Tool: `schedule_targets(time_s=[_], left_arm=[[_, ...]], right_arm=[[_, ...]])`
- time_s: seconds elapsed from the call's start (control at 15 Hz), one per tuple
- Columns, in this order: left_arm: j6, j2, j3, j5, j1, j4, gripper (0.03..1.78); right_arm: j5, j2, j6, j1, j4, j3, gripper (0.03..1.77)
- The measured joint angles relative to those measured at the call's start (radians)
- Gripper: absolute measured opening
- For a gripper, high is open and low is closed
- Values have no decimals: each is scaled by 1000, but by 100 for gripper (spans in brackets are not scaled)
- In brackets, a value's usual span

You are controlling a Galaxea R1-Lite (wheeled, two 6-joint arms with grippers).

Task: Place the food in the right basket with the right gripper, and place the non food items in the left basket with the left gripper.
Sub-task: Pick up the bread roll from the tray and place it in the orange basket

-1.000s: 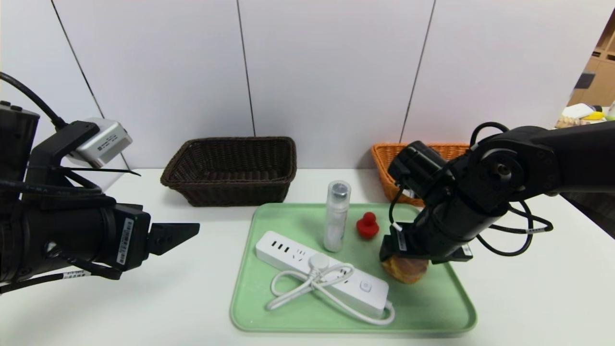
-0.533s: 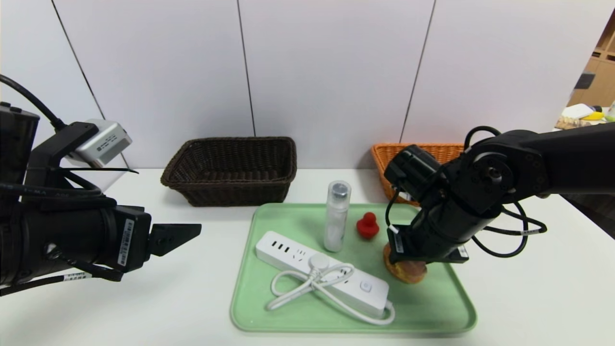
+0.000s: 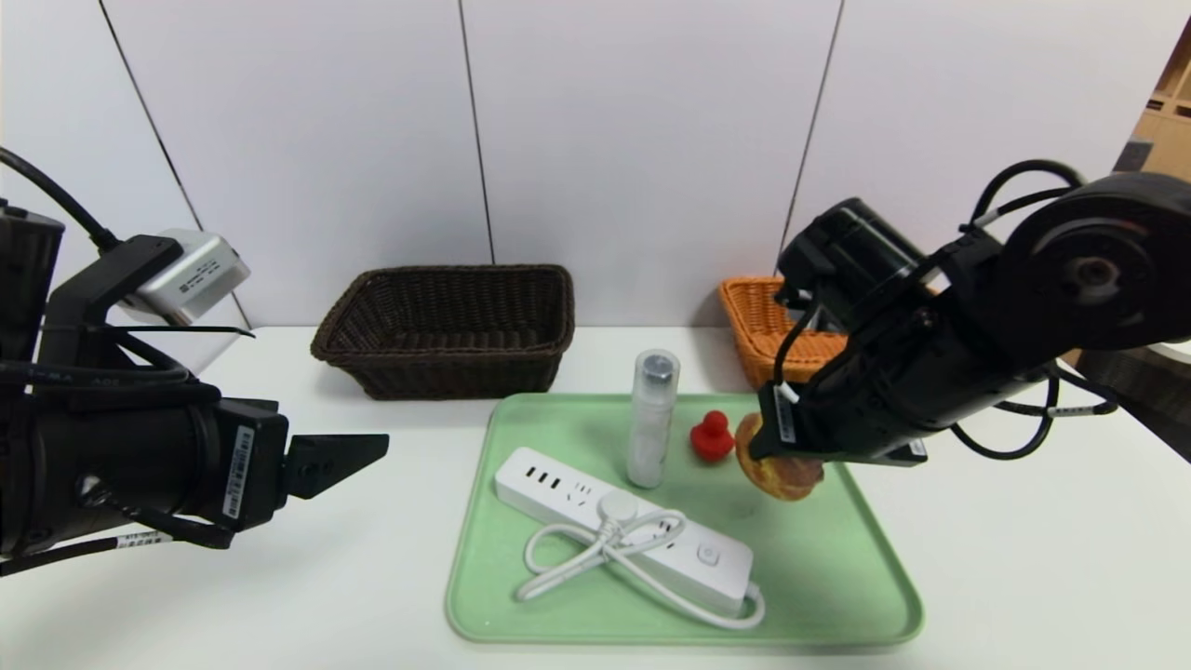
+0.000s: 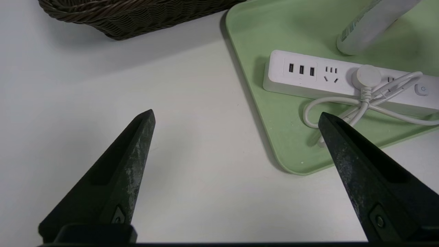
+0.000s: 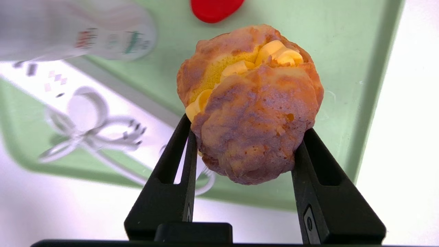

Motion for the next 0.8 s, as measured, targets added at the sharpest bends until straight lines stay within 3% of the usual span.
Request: schedule_targets(time_s=[0.13, 0.27, 0.47, 0.6, 0.8], left_arm=[[0, -4, 0, 0, -3, 0, 169], [-3, -8, 1, 1, -6, -1, 169], [-3, -11, 0, 1, -7, -3, 169], [-3, -11, 0, 2, -8, -2, 169], [-3, -11, 6, 1, -14, -1, 169]], right_arm=[[-5, -68, 0, 5, -1, -22, 79], [-50, -120, 1, -12, -9, -110, 79], [-105, -145, 2, -121, -15, -275, 79], [-98, -114, 4, -229, -18, -331, 79], [-17, -15, 69, -354, -105, -363, 79]])
